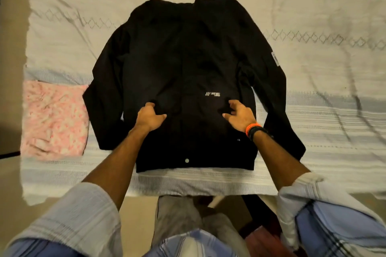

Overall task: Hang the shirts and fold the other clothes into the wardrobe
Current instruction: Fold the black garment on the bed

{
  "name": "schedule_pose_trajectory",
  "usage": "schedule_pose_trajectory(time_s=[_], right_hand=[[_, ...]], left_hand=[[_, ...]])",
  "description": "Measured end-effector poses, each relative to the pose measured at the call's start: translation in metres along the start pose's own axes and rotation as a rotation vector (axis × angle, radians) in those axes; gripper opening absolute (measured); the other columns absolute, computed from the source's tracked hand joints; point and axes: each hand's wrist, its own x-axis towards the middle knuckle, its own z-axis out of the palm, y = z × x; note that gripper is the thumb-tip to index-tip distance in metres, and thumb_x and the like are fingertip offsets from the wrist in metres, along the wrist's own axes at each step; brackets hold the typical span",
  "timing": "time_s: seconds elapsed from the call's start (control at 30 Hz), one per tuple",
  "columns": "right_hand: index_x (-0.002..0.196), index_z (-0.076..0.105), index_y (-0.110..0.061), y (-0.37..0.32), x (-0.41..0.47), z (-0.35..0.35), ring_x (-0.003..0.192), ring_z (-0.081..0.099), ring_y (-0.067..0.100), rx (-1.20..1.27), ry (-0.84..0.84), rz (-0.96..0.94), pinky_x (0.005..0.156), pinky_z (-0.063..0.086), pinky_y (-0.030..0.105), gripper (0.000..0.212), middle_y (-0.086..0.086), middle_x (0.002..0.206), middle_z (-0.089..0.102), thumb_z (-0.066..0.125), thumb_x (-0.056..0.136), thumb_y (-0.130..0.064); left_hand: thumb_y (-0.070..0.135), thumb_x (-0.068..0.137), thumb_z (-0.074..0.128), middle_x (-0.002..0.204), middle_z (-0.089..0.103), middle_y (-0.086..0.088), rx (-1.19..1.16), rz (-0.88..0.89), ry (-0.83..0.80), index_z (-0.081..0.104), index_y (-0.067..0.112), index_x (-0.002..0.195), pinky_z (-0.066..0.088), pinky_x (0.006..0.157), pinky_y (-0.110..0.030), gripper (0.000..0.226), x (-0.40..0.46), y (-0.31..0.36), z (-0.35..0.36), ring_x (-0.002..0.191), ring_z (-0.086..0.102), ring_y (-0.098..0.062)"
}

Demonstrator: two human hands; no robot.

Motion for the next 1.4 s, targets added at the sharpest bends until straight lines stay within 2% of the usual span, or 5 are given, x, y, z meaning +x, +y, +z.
schedule_pose_trajectory(time_s=[0.47,0.67,0.8,0.93,1.4], right_hand=[[0.144,0.025,0.000,0.112,-0.052,0.081,0.135,0.031,0.041,-0.045,0.382,0.360,0.103,0.039,0.057,0.092,0.023,0.147,0.027,0.081,0.079,-0.034],[0.139,0.043,-0.001,0.134,-0.050,0.080,0.131,0.042,0.038,0.123,0.378,0.469,0.108,0.037,0.049,0.083,0.019,0.143,0.046,0.079,0.078,-0.044],[0.112,0.070,-0.010,0.150,-0.061,0.073,0.108,0.065,0.031,0.494,0.330,0.337,0.099,0.050,0.044,0.036,0.010,0.110,0.071,0.078,0.080,-0.022],[0.108,0.069,-0.008,0.157,-0.083,0.059,0.100,0.067,0.026,0.734,0.316,0.184,0.095,0.054,0.040,0.025,0.008,0.102,0.070,0.073,0.083,-0.004],[0.098,0.064,-0.016,0.200,-0.155,0.099,0.098,0.067,0.028,0.504,0.490,0.131,0.094,0.054,0.042,0.032,0.007,0.098,0.070,0.084,0.074,-0.025]], left_hand=[[0.036,0.083,0.076,0.150,0.027,-0.029,-0.189,-0.390,0.340,0.015,-0.008,0.148,0.033,0.111,-0.044,0.099,-0.032,-0.125,0.090,0.137,0.033,-0.043],[0.036,0.081,0.078,0.130,0.062,-0.011,-0.462,-0.308,0.214,0.056,0.005,0.132,0.047,0.104,-0.044,0.064,-0.036,-0.157,0.085,0.119,0.057,-0.033],[0.031,0.087,0.073,0.120,0.067,-0.010,-0.759,-0.252,0.155,0.063,0.005,0.125,0.057,0.072,-0.034,0.047,-0.056,-0.166,0.085,0.107,0.066,-0.028],[0.024,0.079,0.081,0.089,0.067,-0.005,-1.026,-0.236,0.206,0.064,0.006,0.096,0.046,0.042,-0.021,0.030,-0.083,-0.162,0.075,0.053,0.060,-0.010],[0.016,0.075,0.083,0.106,0.069,-0.012,-0.791,-0.259,0.379,0.066,0.003,0.113,0.049,0.056,-0.029,0.043,-0.133,-0.221,0.087,0.083,0.062,-0.025]])
